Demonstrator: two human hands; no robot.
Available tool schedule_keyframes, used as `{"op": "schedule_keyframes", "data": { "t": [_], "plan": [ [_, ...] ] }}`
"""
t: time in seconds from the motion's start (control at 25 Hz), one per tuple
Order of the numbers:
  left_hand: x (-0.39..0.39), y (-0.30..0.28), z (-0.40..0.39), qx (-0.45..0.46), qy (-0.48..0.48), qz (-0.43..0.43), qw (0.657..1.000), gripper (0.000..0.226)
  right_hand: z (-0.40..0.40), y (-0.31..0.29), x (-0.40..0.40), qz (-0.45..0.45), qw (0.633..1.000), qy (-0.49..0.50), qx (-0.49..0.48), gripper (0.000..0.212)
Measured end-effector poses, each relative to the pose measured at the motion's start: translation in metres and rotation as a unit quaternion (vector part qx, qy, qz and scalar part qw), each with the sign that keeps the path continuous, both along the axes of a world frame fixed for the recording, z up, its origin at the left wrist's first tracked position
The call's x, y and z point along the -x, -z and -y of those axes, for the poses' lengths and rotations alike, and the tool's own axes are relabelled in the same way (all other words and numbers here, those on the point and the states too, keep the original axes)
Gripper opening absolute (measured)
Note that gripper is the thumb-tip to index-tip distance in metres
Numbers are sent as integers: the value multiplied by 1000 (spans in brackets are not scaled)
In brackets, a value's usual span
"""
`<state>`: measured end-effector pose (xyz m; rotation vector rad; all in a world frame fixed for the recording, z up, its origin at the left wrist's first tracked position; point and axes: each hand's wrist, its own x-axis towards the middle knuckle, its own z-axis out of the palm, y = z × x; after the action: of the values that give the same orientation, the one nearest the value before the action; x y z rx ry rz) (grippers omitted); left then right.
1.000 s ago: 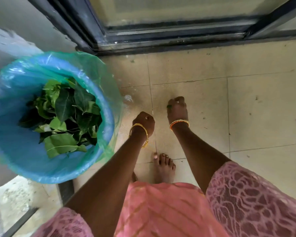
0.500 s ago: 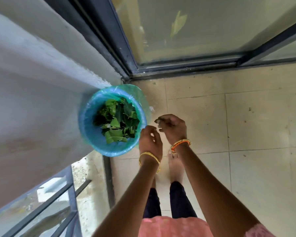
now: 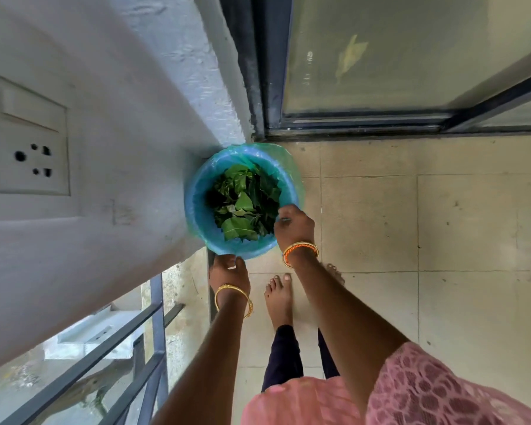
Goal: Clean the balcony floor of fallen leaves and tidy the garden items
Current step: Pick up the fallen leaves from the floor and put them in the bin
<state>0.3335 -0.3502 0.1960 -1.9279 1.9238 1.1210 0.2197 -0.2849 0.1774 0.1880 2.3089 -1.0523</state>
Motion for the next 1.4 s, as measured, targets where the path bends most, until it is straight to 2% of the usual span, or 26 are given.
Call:
{"op": "schedule_keyframes", "data": {
  "t": [0.08, 0.2, 0.32, 0.44, 0.68, 0.84, 1.0, 1.12, 1.28, 1.4],
  "plan": [
    [5, -14, -10, -11, 31, -7, 999, 22, -24, -15, -11, -21, 999, -8, -23, 18],
    [17, -36, -36, -36, 134, -14, 990, 21, -70, -39, -20, -16, 997, 4, -75, 18],
    [27, -52, -72, -58, 264, -34, 962, 18, -114, -56, -26, -18, 994, 39, -104, 20],
    [42, -62, -120, -62, 394, -28, 917, 21, -170, -65, -28, -16, 985, 97, -141, 19],
    [80, -73, -245, -56, 579, 29, 813, 22, -309, -71, -42, 18, 964, 206, -169, 20],
    [96, -85, -353, -54, 661, 28, 748, 19, -420, -80, -54, 33, 943, 285, -170, 20],
    [107, -98, -470, -41, 744, 32, 666, 21, -521, -96, -63, 39, 914, 374, -154, 20],
    [116, -104, -546, -30, 796, 44, 603, 23, -579, -100, -65, 51, 901, 406, -144, 21],
    [142, -109, -632, -8, 831, 33, 556, 25, -648, -102, -55, 69, 889, 432, -133, 24],
    [164, -103, -688, 14, 879, 23, 477, 30, -701, -93, -34, 98, 887, 433, -125, 25]
  ]
}}
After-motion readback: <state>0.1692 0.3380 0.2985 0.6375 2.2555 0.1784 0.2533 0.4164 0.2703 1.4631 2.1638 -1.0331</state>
